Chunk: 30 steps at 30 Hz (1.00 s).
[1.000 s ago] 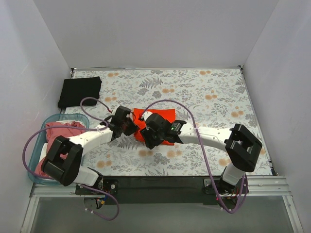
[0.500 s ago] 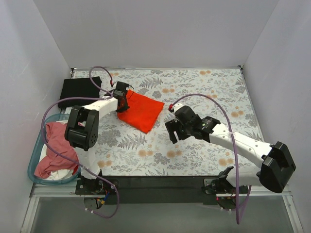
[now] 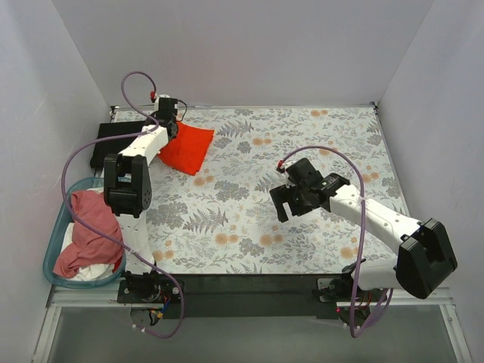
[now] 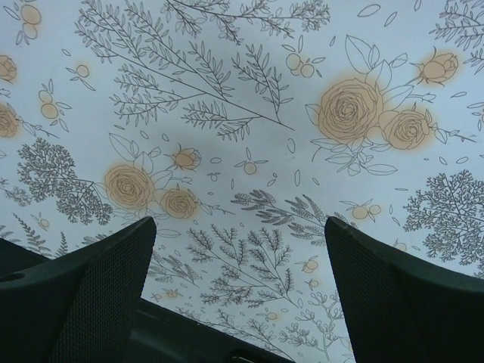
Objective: Fold and stack the t-shirts
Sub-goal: Neatly place the folded tshirt to the corner
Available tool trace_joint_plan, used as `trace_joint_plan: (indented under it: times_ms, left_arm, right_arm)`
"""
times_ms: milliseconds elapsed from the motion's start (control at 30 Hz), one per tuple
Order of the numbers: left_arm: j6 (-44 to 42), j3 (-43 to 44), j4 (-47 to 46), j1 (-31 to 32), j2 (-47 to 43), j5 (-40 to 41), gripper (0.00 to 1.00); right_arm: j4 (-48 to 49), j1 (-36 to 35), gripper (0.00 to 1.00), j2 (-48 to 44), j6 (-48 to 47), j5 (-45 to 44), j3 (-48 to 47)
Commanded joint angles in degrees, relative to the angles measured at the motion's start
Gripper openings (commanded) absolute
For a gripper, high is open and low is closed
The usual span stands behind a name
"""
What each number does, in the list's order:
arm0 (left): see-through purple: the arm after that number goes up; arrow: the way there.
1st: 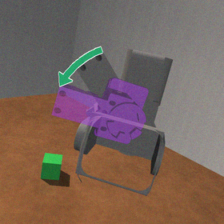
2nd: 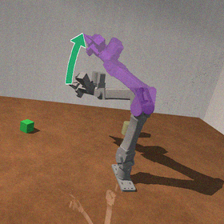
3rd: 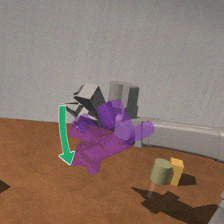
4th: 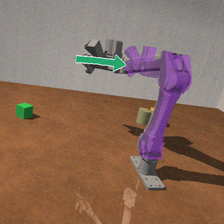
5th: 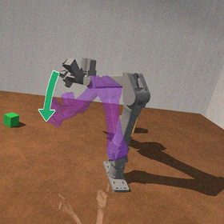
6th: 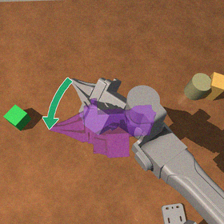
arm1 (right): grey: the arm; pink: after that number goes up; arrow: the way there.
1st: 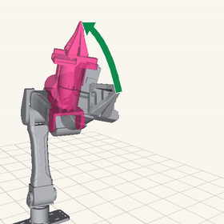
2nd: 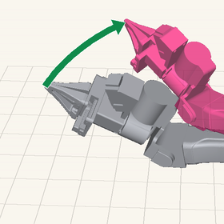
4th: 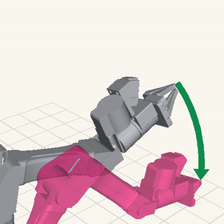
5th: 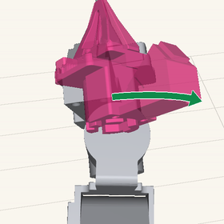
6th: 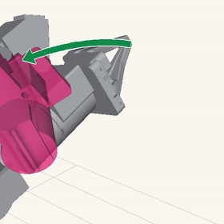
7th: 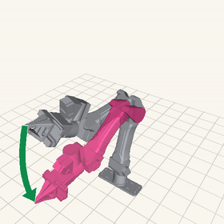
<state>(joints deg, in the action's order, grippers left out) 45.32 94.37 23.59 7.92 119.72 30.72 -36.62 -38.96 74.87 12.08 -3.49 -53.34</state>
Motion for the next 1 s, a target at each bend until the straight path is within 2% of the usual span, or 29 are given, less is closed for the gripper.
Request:
trace_joint_plan:
  times_ms: [0, 233, 467, 700, 967]
  left_arm:
    - [-4.10, 4.85, -0.74, -0.98, -1.95, 2.42, 0.00]
    - [-11.74, 10.12, -2.06, -2.91, 0.33, 1.89, 0.00]
    - [-12.45, 16.19, 2.59, -5.90, 1.66, 0.57, 0.00]
    - [-14.12, 18.48, 5.67, -7.84, 1.57, -0.04, 0.00]
    - [-15.43, 21.47, 4.18, -13.45, 2.44, 0.22, 0.00]
  right_arm:
    - [-1.87, 1.95, 0.99, 0.98, -1.00, 2.26, -0.89]
    - [-2.66, 3.10, 0.98, 4.40, -1.97, 2.78, -2.81]
    - [-4.07, 3.63, 0.98, 9.41, -3.02, 3.05, -6.68]
    - [-5.83, 3.89, 0.98, 12.58, -4.08, 3.05, -9.67]
    - [-8.55, 3.98, 0.98, 15.22, -4.78, 4.37, -12.75]
